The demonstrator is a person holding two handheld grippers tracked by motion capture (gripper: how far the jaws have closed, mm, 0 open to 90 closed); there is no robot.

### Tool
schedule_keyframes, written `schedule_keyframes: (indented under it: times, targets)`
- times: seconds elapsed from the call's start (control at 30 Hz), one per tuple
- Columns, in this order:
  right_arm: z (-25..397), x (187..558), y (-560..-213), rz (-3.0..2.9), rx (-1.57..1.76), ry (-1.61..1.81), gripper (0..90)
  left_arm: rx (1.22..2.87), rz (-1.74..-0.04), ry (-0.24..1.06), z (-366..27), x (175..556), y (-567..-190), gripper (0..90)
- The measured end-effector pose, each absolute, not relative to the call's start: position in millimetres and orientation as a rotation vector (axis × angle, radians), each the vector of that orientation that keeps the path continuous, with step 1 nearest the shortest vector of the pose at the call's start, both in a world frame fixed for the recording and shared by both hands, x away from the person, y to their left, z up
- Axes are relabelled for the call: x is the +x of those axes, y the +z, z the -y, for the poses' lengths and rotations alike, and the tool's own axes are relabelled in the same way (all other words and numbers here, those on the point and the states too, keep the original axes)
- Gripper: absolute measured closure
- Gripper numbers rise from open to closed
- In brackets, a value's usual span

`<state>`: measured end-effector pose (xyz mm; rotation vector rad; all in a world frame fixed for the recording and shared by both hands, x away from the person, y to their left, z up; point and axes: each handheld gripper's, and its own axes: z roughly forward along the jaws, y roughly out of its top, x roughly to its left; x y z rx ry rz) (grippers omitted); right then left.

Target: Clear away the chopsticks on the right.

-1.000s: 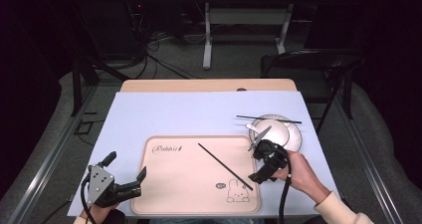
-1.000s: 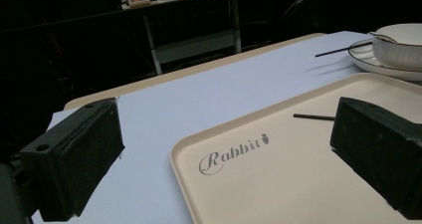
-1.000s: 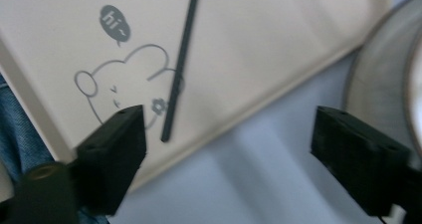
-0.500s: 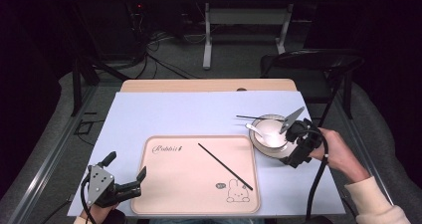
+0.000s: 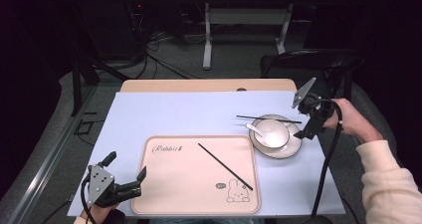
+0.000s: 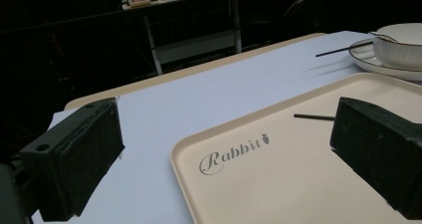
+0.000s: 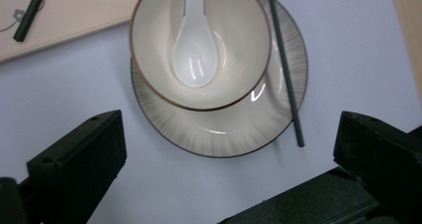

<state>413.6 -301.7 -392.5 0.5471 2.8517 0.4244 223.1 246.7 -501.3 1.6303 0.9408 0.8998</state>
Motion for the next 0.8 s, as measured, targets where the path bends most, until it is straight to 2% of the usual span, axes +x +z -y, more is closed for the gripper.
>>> schedule_keyframes:
  times: [0.4,0.8]
  targets:
    - [299,462,-397,-2.903,0.452,0.279,0.0,1.631,-0.938,0.901,-247,223,-501,0.0]
    - [296,495,-425,-2.934,0.455,0.18,0.0,1.63,-0.94,0.901,-247,223,-501,0.0]
